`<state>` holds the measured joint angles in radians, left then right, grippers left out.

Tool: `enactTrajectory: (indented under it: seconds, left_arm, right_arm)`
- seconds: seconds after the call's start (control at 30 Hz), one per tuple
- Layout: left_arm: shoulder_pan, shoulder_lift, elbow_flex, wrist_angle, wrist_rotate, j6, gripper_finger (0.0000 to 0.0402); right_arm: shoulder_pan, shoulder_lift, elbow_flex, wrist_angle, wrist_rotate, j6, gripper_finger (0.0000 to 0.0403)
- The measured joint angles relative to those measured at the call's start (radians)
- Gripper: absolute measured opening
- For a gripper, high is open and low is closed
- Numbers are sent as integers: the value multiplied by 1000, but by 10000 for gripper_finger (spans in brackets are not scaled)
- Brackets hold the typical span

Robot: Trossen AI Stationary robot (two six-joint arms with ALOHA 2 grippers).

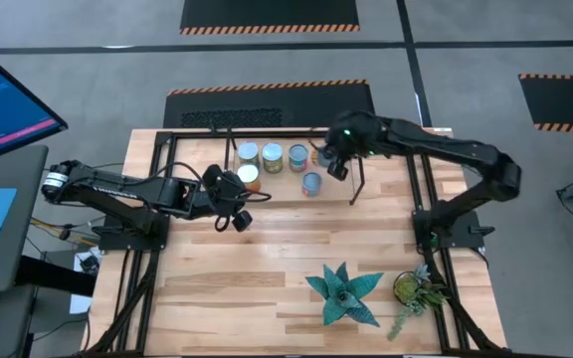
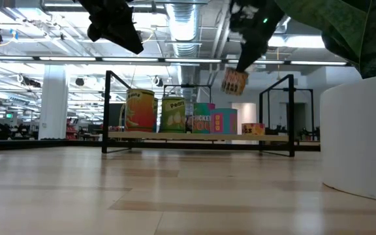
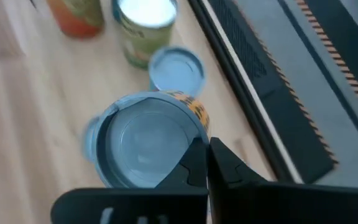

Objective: Pick and place cans onto a shelf
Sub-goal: Put the canned spicy black beans on the shelf

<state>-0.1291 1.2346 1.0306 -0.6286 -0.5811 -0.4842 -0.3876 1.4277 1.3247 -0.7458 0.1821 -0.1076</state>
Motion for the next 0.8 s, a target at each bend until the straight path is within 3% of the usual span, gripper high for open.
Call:
enactTrajectory:
  seconds: [0.27, 0.8]
  left_arm:
    - [0, 0, 0, 0, -9, -11, 52]
    - [0, 0, 0, 0, -10, -14, 52]
  right_arm:
    - [-59, 191, 130, -89, 0, -152, 3]
    - [-69, 402, 221, -90, 6, -215, 4]
